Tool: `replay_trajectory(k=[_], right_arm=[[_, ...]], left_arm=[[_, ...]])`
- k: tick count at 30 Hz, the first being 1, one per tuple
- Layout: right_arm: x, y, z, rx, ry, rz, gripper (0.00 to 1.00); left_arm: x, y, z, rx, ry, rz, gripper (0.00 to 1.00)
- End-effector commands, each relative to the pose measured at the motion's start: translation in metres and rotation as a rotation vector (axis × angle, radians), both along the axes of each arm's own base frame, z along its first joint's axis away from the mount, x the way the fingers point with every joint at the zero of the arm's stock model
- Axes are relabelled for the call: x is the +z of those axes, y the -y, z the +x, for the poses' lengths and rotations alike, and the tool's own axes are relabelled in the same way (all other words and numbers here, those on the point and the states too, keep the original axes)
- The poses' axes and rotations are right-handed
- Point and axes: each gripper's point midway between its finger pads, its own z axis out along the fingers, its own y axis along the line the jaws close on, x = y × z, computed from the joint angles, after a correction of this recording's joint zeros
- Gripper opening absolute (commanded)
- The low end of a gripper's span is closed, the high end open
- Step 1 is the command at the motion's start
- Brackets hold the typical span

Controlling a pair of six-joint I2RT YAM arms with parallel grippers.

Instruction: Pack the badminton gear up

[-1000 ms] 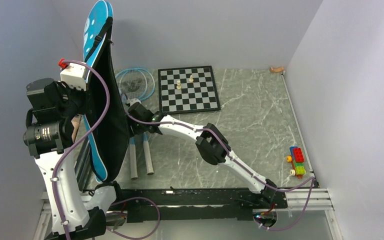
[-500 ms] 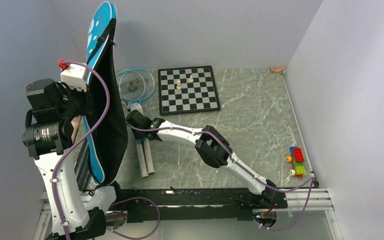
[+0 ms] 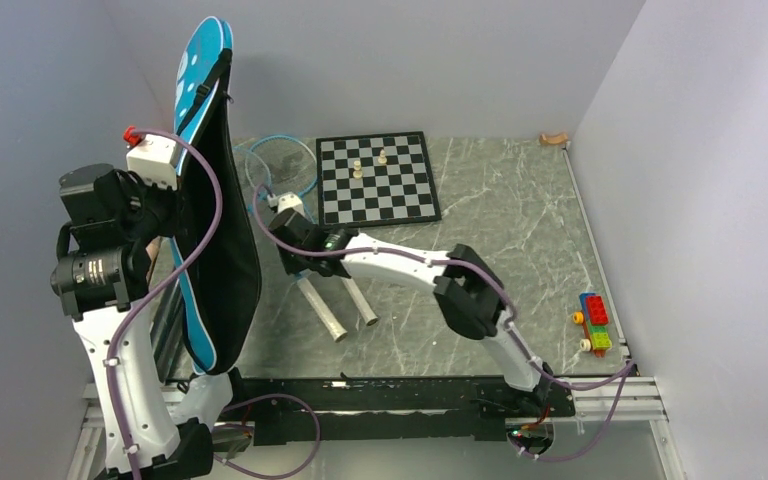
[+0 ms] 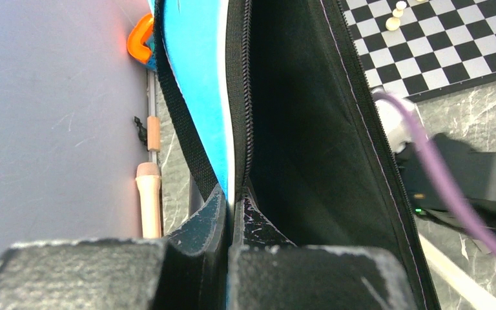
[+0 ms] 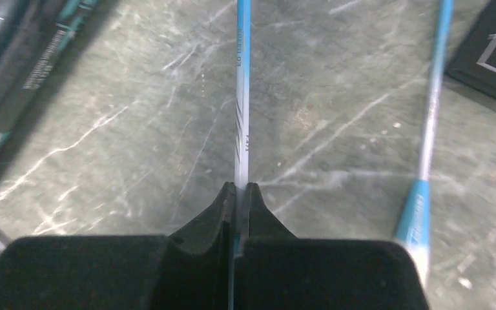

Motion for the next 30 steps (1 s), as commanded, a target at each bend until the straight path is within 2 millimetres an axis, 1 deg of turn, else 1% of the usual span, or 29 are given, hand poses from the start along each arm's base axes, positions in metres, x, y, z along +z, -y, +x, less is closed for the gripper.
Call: replay_trajectory(k=[1, 5, 6, 10, 13, 16, 19, 21, 25, 27, 30], right_arm=[[0.092, 0.02, -0.001, -0.059, 0.097, 0.138, 0.0], [0.109, 0.063, -0.016, -0.099, 0.103, 0.137, 0.0], [0.109, 0.075, -0.02, -0.11, 0.102, 0.126, 0.0], [0.119, 0.126, -0.039, -0.156, 0.106, 0.108, 0.0], [0.131, 0.159, -0.049, -0.204, 0.118, 0.106, 0.0], [0.138, 0.19, -0.06, -0.242, 0.117, 0.094, 0.0], [0.147, 0.215, -0.07, -0.272, 0.127, 0.082, 0.0], [0.156, 0.226, -0.076, -0.279, 0.141, 0.087, 0.0], [0.175, 0.24, -0.089, -0.286, 0.171, 0.071, 0.0], [0.177, 0.239, -0.1, -0.268, 0.178, 0.054, 0.0], [0.176, 0.234, -0.117, -0.228, 0.177, 0.013, 0.0]], left_arm=[[0.011, -0.001, 0.01, -0.004, 0.073, 0.0, 0.0], [0.001, 0.003, 0.016, -0.024, 0.052, -0.025, 0.0], [-0.002, 0.003, 0.018, -0.027, 0.046, -0.028, 0.0], [-0.016, 0.008, 0.024, -0.059, 0.011, -0.057, 0.0], [-0.031, 0.007, 0.031, -0.062, -0.018, -0.072, 0.0], [-0.049, 0.007, 0.038, -0.066, -0.051, -0.086, 0.0], [-0.068, 0.007, 0.046, -0.072, -0.094, -0.097, 0.0], [-0.082, 0.01, 0.051, -0.081, -0.123, -0.101, 0.0], [-0.106, 0.019, 0.064, -0.102, -0.168, -0.081, 0.0], [-0.114, 0.022, 0.072, -0.103, -0.187, -0.077, 0.0], [-0.123, 0.026, 0.083, -0.11, -0.205, -0.072, 0.0]])
